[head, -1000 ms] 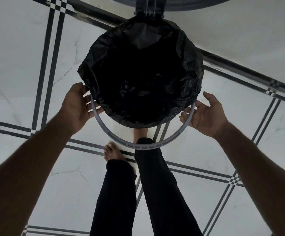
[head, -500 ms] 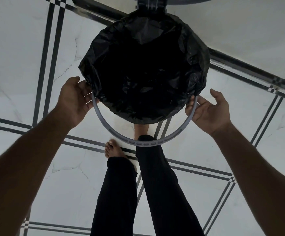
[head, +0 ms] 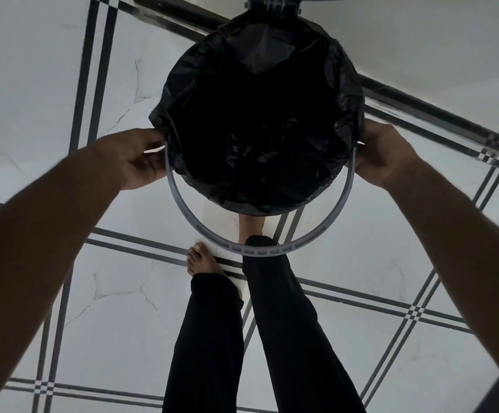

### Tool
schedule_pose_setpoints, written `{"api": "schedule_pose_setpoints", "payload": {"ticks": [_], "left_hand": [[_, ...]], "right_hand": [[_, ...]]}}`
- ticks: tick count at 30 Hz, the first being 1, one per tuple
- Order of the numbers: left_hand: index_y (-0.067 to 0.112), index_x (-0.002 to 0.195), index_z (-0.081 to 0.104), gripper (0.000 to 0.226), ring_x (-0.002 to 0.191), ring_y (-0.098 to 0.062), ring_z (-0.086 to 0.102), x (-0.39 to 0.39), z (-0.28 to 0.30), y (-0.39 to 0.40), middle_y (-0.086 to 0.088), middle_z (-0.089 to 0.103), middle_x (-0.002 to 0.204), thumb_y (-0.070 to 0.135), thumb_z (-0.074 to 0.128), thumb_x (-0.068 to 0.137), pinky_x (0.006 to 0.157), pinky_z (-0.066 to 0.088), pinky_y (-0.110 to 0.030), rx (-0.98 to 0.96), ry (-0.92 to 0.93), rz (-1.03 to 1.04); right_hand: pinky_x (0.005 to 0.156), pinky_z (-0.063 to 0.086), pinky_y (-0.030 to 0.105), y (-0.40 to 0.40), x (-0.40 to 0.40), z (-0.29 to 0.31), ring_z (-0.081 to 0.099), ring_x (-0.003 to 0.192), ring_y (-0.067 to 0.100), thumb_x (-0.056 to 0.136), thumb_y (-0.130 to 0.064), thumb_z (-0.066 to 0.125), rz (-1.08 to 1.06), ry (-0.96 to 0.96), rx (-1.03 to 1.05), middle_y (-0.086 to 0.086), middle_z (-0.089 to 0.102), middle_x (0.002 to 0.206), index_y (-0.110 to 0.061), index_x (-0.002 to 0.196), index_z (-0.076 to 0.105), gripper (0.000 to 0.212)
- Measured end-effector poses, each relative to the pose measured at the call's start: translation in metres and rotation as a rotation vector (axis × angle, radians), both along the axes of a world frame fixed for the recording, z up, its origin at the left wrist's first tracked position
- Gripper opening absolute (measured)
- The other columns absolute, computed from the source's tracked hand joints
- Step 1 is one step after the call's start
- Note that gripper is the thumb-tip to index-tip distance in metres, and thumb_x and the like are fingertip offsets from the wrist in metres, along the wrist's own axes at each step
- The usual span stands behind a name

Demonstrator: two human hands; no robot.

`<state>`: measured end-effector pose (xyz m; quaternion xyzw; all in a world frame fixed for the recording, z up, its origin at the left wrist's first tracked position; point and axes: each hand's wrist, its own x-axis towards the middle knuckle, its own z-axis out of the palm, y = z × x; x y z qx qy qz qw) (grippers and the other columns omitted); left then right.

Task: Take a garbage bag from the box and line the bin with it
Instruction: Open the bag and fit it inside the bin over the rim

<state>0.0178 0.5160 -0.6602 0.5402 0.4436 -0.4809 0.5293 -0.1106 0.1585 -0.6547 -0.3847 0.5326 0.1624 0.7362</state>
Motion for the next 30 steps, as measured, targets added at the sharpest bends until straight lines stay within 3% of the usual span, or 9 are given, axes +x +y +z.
{"api": "schedule_pose_setpoints", "payload": {"ticks": [6,10,15,17,19,22,25,27,30], "left_hand": [[0.006,0.103,0.061,0.014,0.066,-0.015,0.073,0.010,-0.002,-0.001,-0.008,0.069,0.092,0.000,0.050,0.099,0.063,0.063,-0.029,0.027,0.043,-0.043],[0.007,0.098,0.059,0.017,0.049,-0.016,0.070,0.006,-0.005,-0.006,-0.008,0.066,0.086,-0.002,0.045,0.098,0.048,0.058,-0.026,0.103,0.042,-0.064],[0.005,0.090,0.061,0.015,0.043,-0.016,0.067,0.020,-0.014,-0.019,-0.007,0.067,0.082,0.000,0.049,0.098,0.050,0.060,-0.030,0.226,0.013,0.029],[0.005,0.097,0.060,0.025,0.065,-0.017,0.073,-0.016,-0.055,-0.005,-0.007,0.068,0.095,0.022,0.044,0.104,0.067,0.060,-0.029,0.461,0.087,-0.062],[0.010,0.138,0.043,0.062,0.129,-0.024,0.053,-0.126,-0.155,0.030,-0.010,0.053,0.141,0.056,0.022,0.103,0.109,0.037,-0.035,0.425,0.123,-0.088],[0.014,0.156,0.009,0.055,0.151,-0.029,0.015,-0.316,-0.281,0.065,-0.011,0.021,0.163,0.029,0.029,0.107,0.121,0.008,-0.041,0.442,0.036,-0.245],[0.005,0.157,0.010,0.053,0.152,-0.023,0.013,-0.169,-0.164,0.030,-0.018,0.009,0.165,0.014,0.029,0.108,0.121,0.009,-0.037,0.260,-0.024,-0.220],[-0.001,0.153,0.027,0.049,0.145,-0.020,0.035,-0.037,-0.079,0.010,-0.014,0.021,0.163,0.008,0.035,0.106,0.114,0.027,-0.031,0.256,-0.162,-0.161],[0.009,0.113,0.064,0.023,0.080,-0.011,0.071,0.026,-0.023,-0.010,-0.015,0.068,0.126,0.005,0.045,0.100,0.078,0.056,-0.022,-0.009,-0.124,-0.242]], "right_hand": [[0.064,0.059,0.025,-0.005,0.005,-0.003,0.071,0.063,0.015,0.096,-0.001,0.053,0.014,0.106,-0.037,0.005,0.074,0.075,-0.006,0.089,0.070,0.019],[0.051,0.053,0.020,-0.008,0.016,-0.004,0.066,0.049,0.012,0.097,0.002,0.047,0.034,0.185,-0.036,0.003,0.070,0.061,-0.007,0.082,0.064,0.025],[0.060,0.057,0.021,-0.006,0.014,-0.014,0.062,0.055,0.013,0.101,0.000,0.035,0.029,0.288,-0.037,0.005,0.066,0.065,-0.006,0.068,0.066,0.046],[0.065,0.057,0.025,-0.007,0.012,-0.023,0.061,0.062,0.016,0.101,0.001,0.033,-0.036,0.335,-0.058,0.009,0.065,0.072,-0.003,0.072,0.065,0.044],[0.067,0.057,0.027,-0.006,0.014,-0.027,0.059,0.066,0.016,0.101,-0.001,0.033,-0.081,0.368,-0.087,0.010,0.062,0.081,-0.002,0.090,0.062,0.030],[0.064,0.060,0.028,-0.004,0.018,-0.026,0.058,0.071,0.017,0.099,-0.004,0.042,-0.055,0.327,-0.108,0.008,0.058,0.092,-0.009,0.101,0.061,0.019],[0.066,0.060,0.030,-0.004,0.018,-0.011,0.067,0.068,0.019,0.092,-0.019,0.066,-0.032,0.200,-0.081,0.004,0.064,0.080,-0.011,0.095,0.070,0.010],[0.074,0.060,0.031,-0.008,0.016,0.000,0.071,0.074,0.020,0.090,-0.024,0.071,-0.071,0.100,-0.030,0.002,0.070,0.082,-0.011,0.105,0.072,0.020],[0.079,0.058,0.025,-0.011,0.015,0.009,0.074,0.084,0.015,0.098,-0.006,0.055,-0.042,-0.011,0.010,0.001,0.076,0.093,-0.007,0.100,0.076,0.021]]}}
